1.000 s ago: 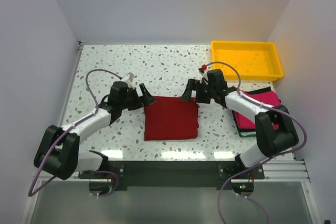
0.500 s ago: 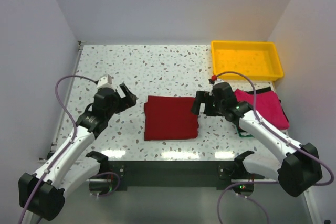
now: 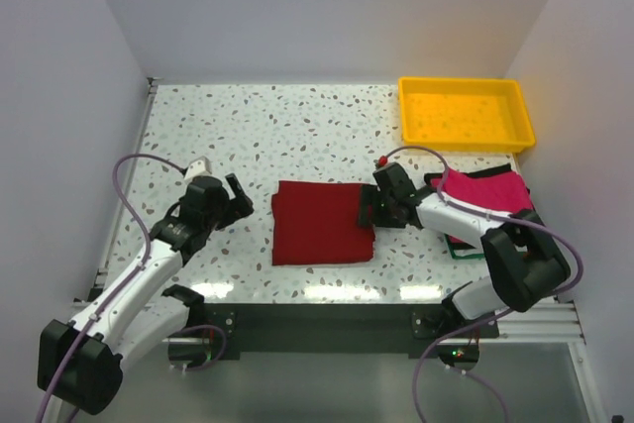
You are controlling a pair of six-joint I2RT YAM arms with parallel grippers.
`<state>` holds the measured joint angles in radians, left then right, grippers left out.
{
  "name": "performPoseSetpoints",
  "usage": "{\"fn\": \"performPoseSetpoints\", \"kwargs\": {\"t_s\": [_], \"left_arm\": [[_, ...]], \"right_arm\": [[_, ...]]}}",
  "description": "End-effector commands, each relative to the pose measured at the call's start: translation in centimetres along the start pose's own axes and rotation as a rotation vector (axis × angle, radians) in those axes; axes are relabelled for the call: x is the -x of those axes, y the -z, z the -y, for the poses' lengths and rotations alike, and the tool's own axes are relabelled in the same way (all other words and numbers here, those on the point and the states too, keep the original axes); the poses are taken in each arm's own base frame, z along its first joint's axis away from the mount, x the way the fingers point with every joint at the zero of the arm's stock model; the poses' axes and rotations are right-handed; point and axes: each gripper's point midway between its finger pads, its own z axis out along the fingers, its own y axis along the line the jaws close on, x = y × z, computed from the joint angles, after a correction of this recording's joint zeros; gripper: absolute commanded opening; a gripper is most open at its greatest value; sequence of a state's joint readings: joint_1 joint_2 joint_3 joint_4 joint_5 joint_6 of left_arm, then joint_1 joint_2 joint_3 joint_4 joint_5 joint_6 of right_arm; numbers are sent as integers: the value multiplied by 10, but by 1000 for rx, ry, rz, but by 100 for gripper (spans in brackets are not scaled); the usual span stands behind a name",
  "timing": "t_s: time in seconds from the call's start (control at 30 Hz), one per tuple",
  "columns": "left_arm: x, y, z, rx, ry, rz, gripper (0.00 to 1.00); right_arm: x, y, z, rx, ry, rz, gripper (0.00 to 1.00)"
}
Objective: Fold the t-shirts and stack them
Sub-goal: Neatly place the folded tshirt to the corner
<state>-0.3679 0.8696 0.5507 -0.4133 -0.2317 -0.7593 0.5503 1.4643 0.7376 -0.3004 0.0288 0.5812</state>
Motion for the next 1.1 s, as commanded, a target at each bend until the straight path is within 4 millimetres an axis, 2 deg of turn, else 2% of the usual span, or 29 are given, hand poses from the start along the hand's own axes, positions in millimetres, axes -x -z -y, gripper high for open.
{"fn": "performPoseSetpoints", "kwargs": {"t_s": [0.0, 0.07, 0.1, 0.2, 0.27, 0.33, 0.4, 0.47, 0.53, 0.67, 0.8, 0.87, 0.93, 0.97, 1.07], "left_arm": [[7, -3, -1, 14, -2, 26, 100], [6, -4, -1, 16, -4, 24, 100], [6, -5, -2, 22, -6, 23, 100], [7, -5, -4, 33, -6, 28, 100], [7, -5, -5, 36, -6, 31, 100], [9, -4, -5, 39, -7, 35, 100], [9, -4, -6, 46, -9, 37, 100], [10, -4, -6, 49, -12, 40, 100], [10, -5, -11, 72, -17, 48, 100], [9, -7, -16, 95, -18, 43, 100], [10, -8, -15, 87, -18, 47, 100], [10, -9, -15, 87, -20, 49, 100], [12, -9, -12, 77, -22, 53, 100], [13, -11, -10, 66, -24, 55, 100], [12, -14, -10, 69, -33, 47, 100]], "right_arm": [[12, -11, -17, 44, 2, 40, 68], [6, -14, -19, 27, 31, 23, 63], [3, -15, -15, -9, 46, 15, 54], [-3, -16, -10, -59, 64, 8, 40], [-6, -18, -3, -105, 73, 5, 36], [-9, -21, 2, -140, 91, -3, 25], [-7, -23, 4, -150, 125, 0, 16], [-4, -25, 12, -194, 166, 3, 14], [-2, -21, 15, -216, 199, -6, 0], [15, 1, 29, -298, 284, 27, 0], [37, 44, 28, -325, 322, 65, 0], [41, 58, 30, -344, 342, 61, 0], [47, 79, 40, -416, 367, 53, 0], [44, 88, 48, -456, 386, 25, 0], [61, 112, 59, -551, 398, 71, 0]]}}
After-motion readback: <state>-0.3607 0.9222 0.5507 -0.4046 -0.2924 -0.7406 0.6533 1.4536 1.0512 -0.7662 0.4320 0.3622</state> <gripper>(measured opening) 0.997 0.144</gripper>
